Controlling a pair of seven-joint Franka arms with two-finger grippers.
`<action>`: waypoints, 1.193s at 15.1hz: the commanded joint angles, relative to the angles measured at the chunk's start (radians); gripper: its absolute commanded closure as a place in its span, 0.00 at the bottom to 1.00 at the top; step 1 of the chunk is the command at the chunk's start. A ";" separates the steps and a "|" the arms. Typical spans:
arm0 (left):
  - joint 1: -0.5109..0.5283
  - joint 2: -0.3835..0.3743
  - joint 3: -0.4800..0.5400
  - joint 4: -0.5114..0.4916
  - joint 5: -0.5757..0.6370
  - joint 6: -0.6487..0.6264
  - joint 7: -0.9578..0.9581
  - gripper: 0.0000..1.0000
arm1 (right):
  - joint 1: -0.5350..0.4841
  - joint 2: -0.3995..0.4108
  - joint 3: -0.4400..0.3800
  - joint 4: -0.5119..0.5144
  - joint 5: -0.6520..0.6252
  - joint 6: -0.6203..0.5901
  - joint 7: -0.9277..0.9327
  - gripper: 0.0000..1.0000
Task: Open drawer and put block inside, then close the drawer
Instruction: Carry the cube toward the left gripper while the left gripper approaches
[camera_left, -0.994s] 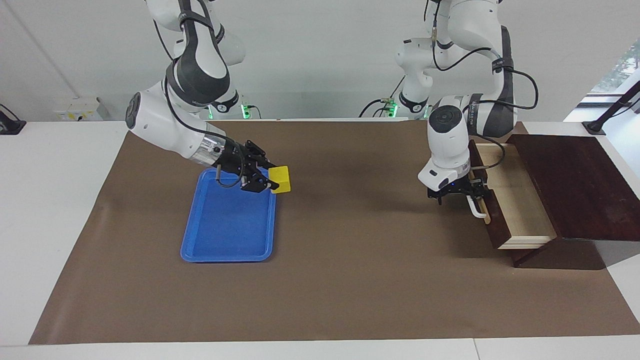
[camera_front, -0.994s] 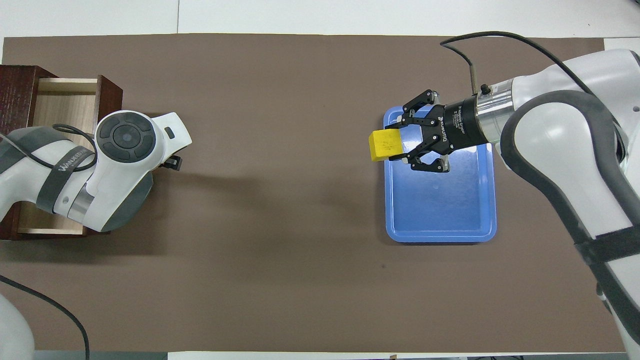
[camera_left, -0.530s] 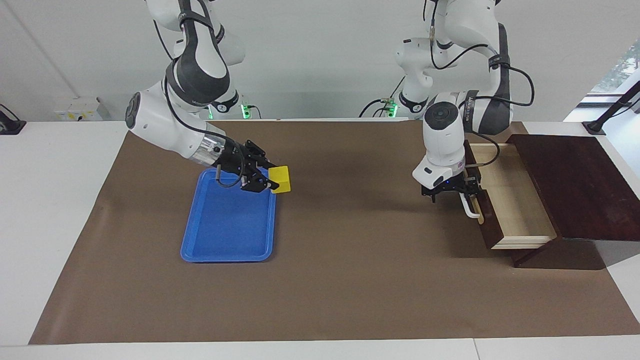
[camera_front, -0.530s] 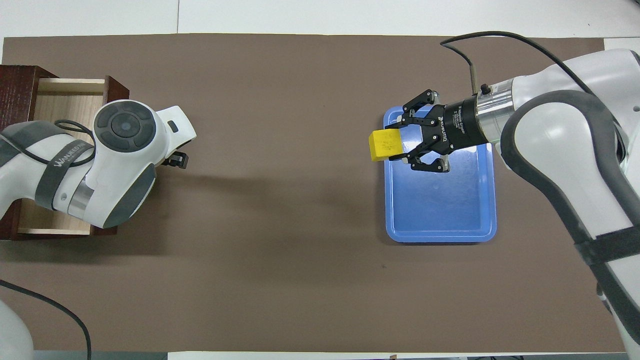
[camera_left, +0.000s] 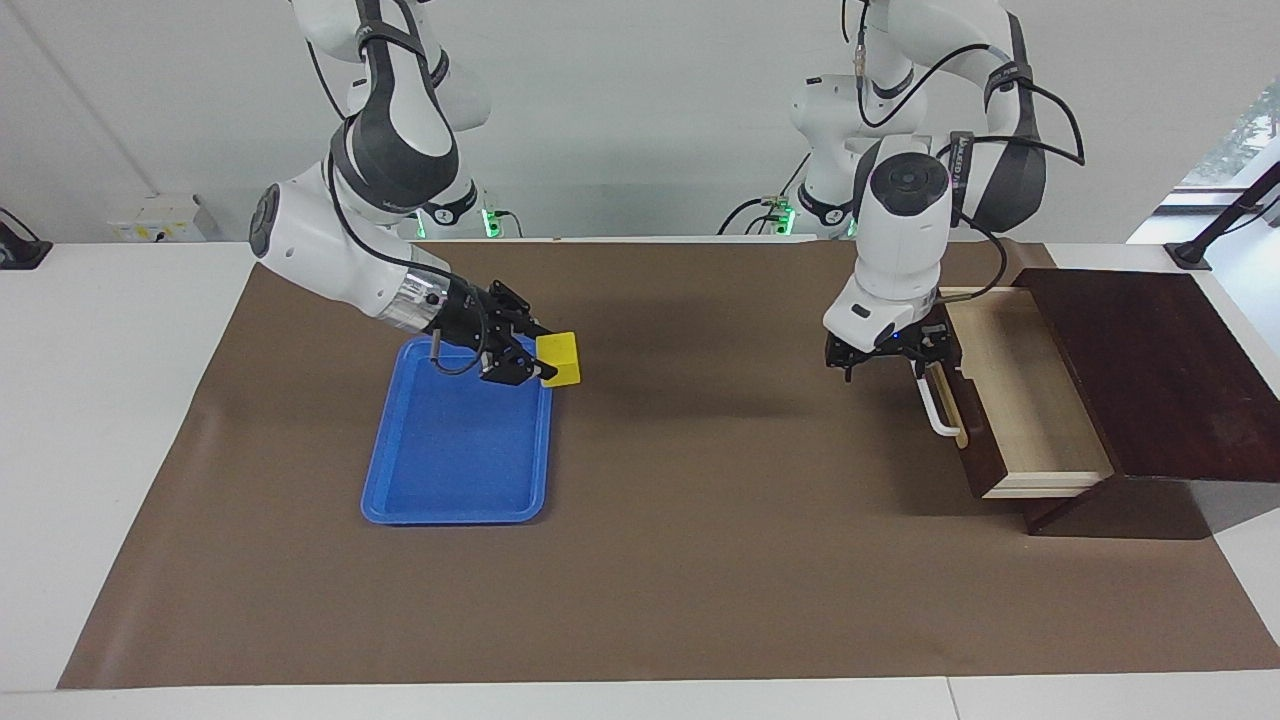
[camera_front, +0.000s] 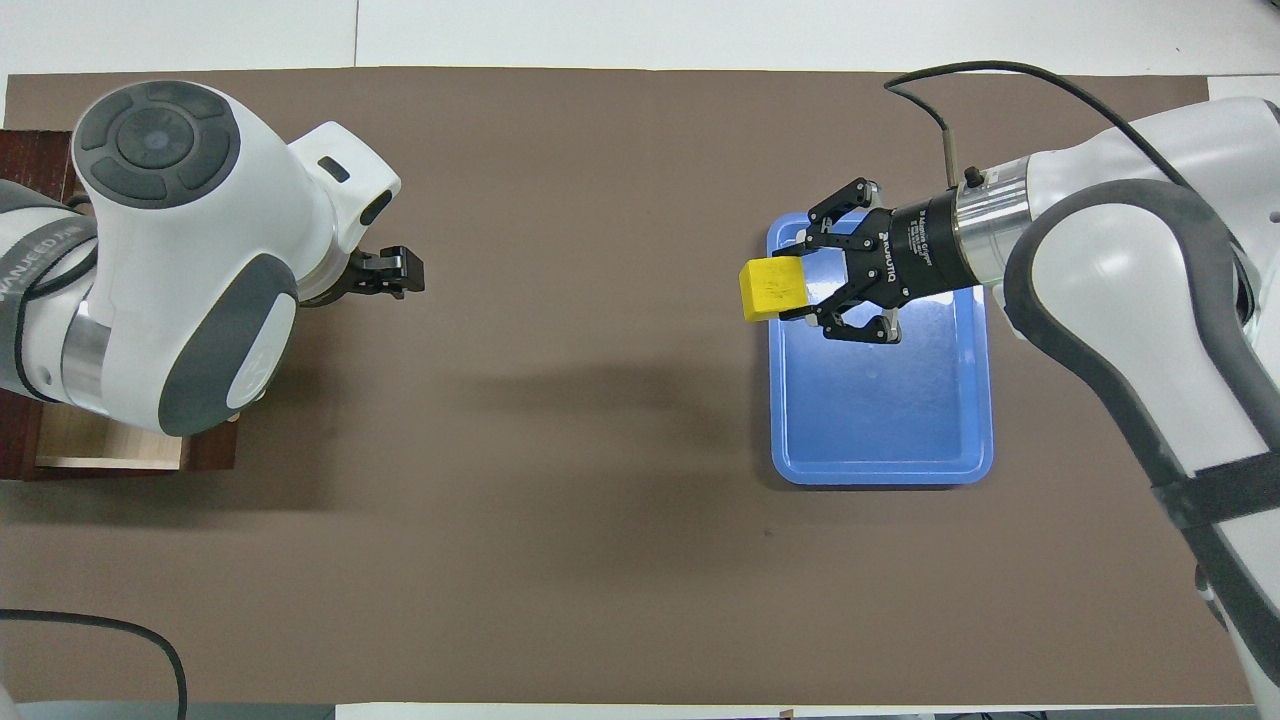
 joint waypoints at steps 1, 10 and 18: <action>-0.051 0.012 0.013 0.053 -0.064 -0.025 -0.309 0.00 | 0.007 0.002 0.005 0.051 -0.020 -0.018 0.089 1.00; -0.143 0.044 0.015 0.124 -0.161 -0.022 -1.159 0.00 | 0.229 0.022 0.005 0.074 -0.020 0.164 0.277 1.00; -0.216 0.071 0.018 0.195 -0.142 -0.077 -1.533 0.00 | 0.289 0.025 0.005 0.069 -0.021 0.212 0.309 1.00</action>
